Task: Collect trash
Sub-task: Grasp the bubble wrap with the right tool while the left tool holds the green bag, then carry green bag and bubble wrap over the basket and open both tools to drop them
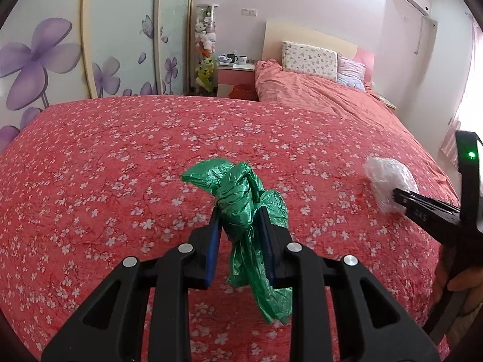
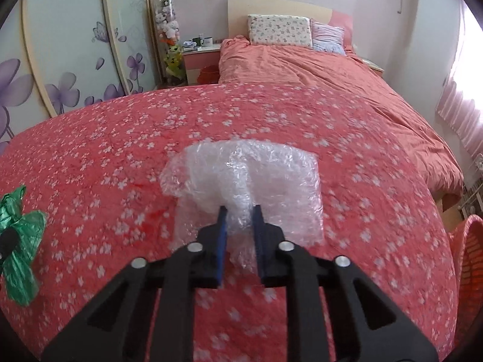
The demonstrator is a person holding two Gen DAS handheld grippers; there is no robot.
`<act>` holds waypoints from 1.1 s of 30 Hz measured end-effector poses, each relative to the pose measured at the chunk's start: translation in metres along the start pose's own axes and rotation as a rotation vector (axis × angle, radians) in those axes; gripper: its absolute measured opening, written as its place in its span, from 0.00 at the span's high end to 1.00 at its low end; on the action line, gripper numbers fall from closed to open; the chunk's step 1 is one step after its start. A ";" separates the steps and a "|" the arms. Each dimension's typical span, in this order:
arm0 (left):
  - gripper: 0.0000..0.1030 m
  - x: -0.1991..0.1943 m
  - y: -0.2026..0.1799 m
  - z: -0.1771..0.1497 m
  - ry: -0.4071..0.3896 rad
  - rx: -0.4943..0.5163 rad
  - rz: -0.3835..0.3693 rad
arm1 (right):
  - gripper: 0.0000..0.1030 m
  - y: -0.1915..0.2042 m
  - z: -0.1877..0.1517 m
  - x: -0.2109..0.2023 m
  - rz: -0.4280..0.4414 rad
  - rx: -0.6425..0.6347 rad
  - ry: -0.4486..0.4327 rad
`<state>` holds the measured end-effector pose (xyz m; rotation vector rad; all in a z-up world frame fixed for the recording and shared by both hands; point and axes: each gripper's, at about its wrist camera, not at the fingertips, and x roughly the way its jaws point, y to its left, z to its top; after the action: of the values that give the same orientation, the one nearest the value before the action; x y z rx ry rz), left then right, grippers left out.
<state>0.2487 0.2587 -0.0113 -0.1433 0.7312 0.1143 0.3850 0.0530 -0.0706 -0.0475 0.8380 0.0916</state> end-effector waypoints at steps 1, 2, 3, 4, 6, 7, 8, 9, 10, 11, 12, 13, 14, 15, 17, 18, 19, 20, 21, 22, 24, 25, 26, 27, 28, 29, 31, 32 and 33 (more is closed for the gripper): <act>0.76 0.000 -0.002 -0.001 0.001 0.001 -0.003 | 0.87 -0.005 -0.003 -0.003 0.002 0.005 -0.002; 0.76 -0.001 -0.004 -0.001 0.001 0.003 -0.005 | 0.88 -0.010 -0.008 -0.007 0.000 0.011 -0.008; 0.76 -0.002 -0.006 -0.002 0.001 0.006 -0.006 | 0.88 -0.017 -0.013 -0.013 -0.002 0.021 -0.017; 0.76 -0.003 -0.009 -0.003 0.000 0.011 -0.010 | 0.88 -0.024 -0.017 -0.021 -0.003 0.032 -0.027; 0.76 -0.007 -0.016 -0.004 -0.001 0.021 -0.017 | 0.88 -0.036 -0.024 -0.033 0.000 0.052 -0.042; 0.76 -0.008 -0.018 -0.005 -0.001 0.025 -0.021 | 0.89 -0.045 -0.029 -0.044 0.003 0.069 -0.055; 0.76 -0.010 -0.022 -0.006 -0.003 0.031 -0.025 | 0.89 -0.052 -0.032 -0.050 0.003 0.079 -0.064; 0.76 -0.012 -0.026 -0.007 -0.004 0.039 -0.029 | 0.89 -0.057 -0.035 -0.059 0.003 0.087 -0.076; 0.76 -0.015 -0.031 -0.008 -0.006 0.047 -0.034 | 0.89 -0.063 -0.039 -0.068 0.003 0.097 -0.090; 0.76 -0.017 -0.035 -0.009 -0.007 0.052 -0.039 | 0.89 -0.069 -0.043 -0.078 0.003 0.109 -0.105; 0.76 -0.020 -0.041 -0.009 -0.007 0.060 -0.047 | 0.89 -0.075 -0.047 -0.088 0.004 0.120 -0.120; 0.76 -0.022 -0.046 -0.010 -0.008 0.064 -0.051 | 0.89 -0.079 -0.052 -0.097 0.005 0.128 -0.132; 0.76 -0.024 -0.051 -0.011 -0.010 0.070 -0.057 | 0.89 -0.083 -0.054 -0.104 0.004 0.133 -0.142; 0.76 -0.028 -0.058 -0.011 -0.013 0.081 -0.065 | 0.89 -0.086 -0.056 -0.110 0.002 0.136 -0.152; 0.76 -0.035 -0.069 -0.012 -0.019 0.097 -0.078 | 0.89 -0.095 -0.062 -0.126 -0.003 0.146 -0.176; 0.76 -0.038 -0.076 -0.013 -0.022 0.106 -0.085 | 0.89 -0.099 -0.065 -0.134 -0.005 0.150 -0.187; 0.76 -0.040 -0.079 -0.013 -0.025 0.113 -0.090 | 0.89 -0.102 -0.067 -0.138 -0.006 0.153 -0.193; 0.76 -0.043 -0.084 -0.014 -0.028 0.120 -0.096 | 0.89 -0.104 -0.069 -0.145 -0.006 0.157 -0.200; 0.76 -0.047 -0.091 -0.014 -0.032 0.130 -0.105 | 0.89 -0.107 -0.071 -0.150 -0.006 0.160 -0.206; 0.76 -0.050 -0.096 -0.015 -0.036 0.135 -0.109 | 0.89 -0.110 -0.073 -0.155 -0.005 0.164 -0.212; 0.76 -0.056 -0.106 -0.015 -0.042 0.150 -0.124 | 0.89 -0.115 -0.077 -0.163 -0.009 0.169 -0.223; 0.76 -0.058 -0.109 -0.016 -0.044 0.155 -0.128 | 0.89 -0.118 -0.079 -0.167 -0.010 0.173 -0.228; 0.76 -0.061 -0.115 -0.016 -0.046 0.164 -0.135 | 0.89 -0.122 -0.082 -0.171 -0.009 0.178 -0.231; 0.76 -0.063 -0.120 -0.017 -0.048 0.171 -0.140 | 0.89 -0.123 -0.086 -0.174 -0.009 0.182 -0.234; 0.76 -0.064 -0.122 -0.018 -0.048 0.175 -0.145 | 0.89 -0.126 -0.089 -0.177 -0.010 0.187 -0.236; 0.76 -0.066 -0.126 -0.019 -0.048 0.180 -0.151 | 0.89 -0.130 -0.091 -0.181 -0.010 0.192 -0.240; 0.76 -0.070 -0.133 -0.021 -0.049 0.188 -0.167 | 0.88 -0.134 -0.097 -0.188 -0.020 0.199 -0.252; 0.76 -0.071 -0.135 -0.022 -0.049 0.190 -0.174 | 0.88 -0.138 -0.100 -0.193 -0.027 0.204 -0.262; 0.76 -0.072 -0.138 -0.023 -0.048 0.193 -0.184 | 0.88 -0.141 -0.102 -0.196 -0.031 0.209 -0.269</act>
<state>0.2017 0.1150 0.0329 -0.0228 0.6738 -0.1278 0.1929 -0.1071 0.0079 0.1457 0.5743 -0.0195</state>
